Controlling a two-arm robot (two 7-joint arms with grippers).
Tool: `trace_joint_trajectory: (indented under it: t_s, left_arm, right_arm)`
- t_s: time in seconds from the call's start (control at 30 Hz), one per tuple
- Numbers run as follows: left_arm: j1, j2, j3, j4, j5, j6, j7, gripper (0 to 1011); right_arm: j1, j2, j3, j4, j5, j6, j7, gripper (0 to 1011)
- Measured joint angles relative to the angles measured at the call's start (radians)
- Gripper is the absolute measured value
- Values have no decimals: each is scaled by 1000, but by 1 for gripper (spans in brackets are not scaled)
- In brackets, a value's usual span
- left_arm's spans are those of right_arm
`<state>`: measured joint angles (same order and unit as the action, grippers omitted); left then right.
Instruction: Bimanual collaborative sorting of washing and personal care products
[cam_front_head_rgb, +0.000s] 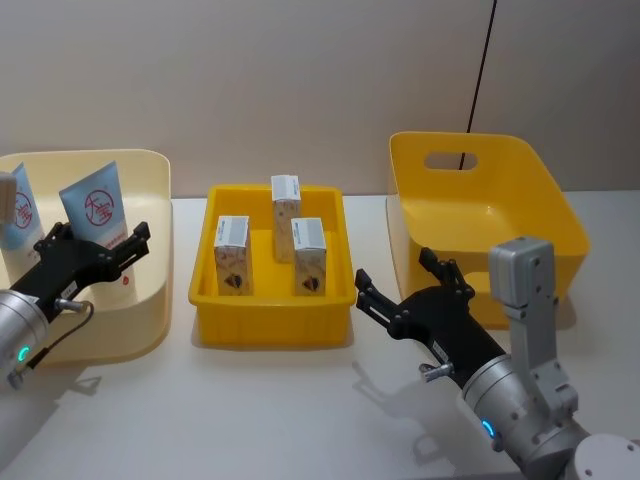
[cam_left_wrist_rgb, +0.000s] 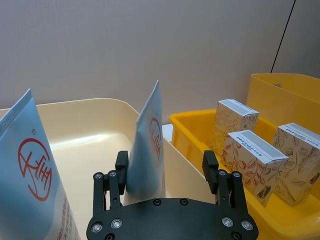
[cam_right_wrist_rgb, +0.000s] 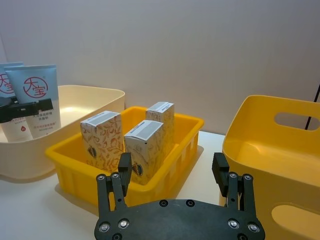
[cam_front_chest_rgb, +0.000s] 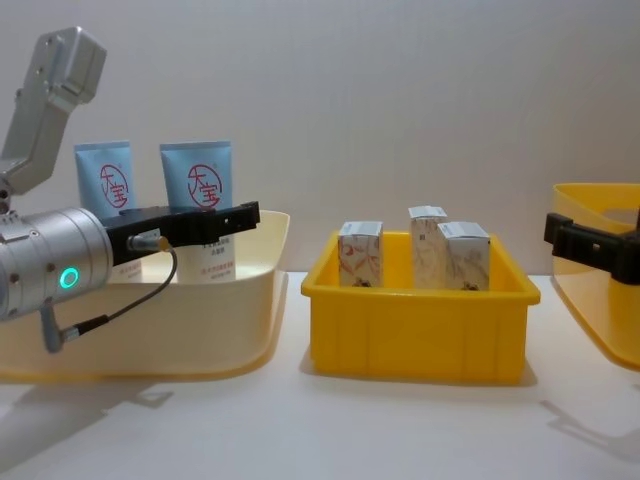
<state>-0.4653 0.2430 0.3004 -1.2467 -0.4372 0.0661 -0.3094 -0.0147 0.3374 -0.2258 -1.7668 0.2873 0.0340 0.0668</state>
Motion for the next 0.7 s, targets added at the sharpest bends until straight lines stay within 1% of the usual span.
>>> trace_joint_trajectory:
  t_s: [0.07, 0.13, 0.17, 0.23, 0.4, 0.43, 0.47, 0.5, 0.53, 0.6, 0.63, 0.7]
  left_arm:
    - [-2, -2, 0, 3, 1, -1, 0, 892]
    - [-4, -3, 0, 5, 1, -1, -1, 861]
    - [-5, -4, 1, 7, 2, -2, -1, 811]
    - [-6, -5, 1, 9, 3, -3, -2, 769]
    - [-9, -8, 1, 14, 4, -5, -3, 594]
    - [-9, -8, 1, 15, 4, -5, -3, 594]
    - [-10, -8, 1, 16, 4, -5, -3, 560]
    - [-10, -9, 1, 17, 5, -5, -3, 489]
    - [-11, -9, 1, 17, 5, -5, -3, 472]
    - [-11, -10, 1, 18, 5, -6, -3, 386]
    - [-11, -10, 1, 18, 5, -6, -3, 386]
    - [-12, -10, 1, 19, 5, -6, -4, 339]
  right_arm:
    - [0, 0, 0, 0, 0, 0, 0, 1001]
    - [0, 0, 0, 0, 0, 0, 0, 1001]
    - [0, 0, 0, 0, 0, 0, 0, 1001]
    - [0, 0, 0, 0, 0, 0, 0, 1001]
    - [0, 0, 0, 0, 0, 0, 0, 1001]
    - [0, 0, 0, 0, 0, 0, 0, 1001]
    - [0, 0, 0, 0, 0, 0, 0, 1001]
    - [0, 0, 0, 0, 0, 0, 0, 1001]
    - [0, 0, 0, 0, 0, 0, 0, 1001]
    - [0, 0, 0, 0, 0, 0, 0, 1001]
    - [0, 0, 0, 0, 0, 0, 0, 1001]
    - [0, 0, 0, 0, 0, 0, 0, 1001]
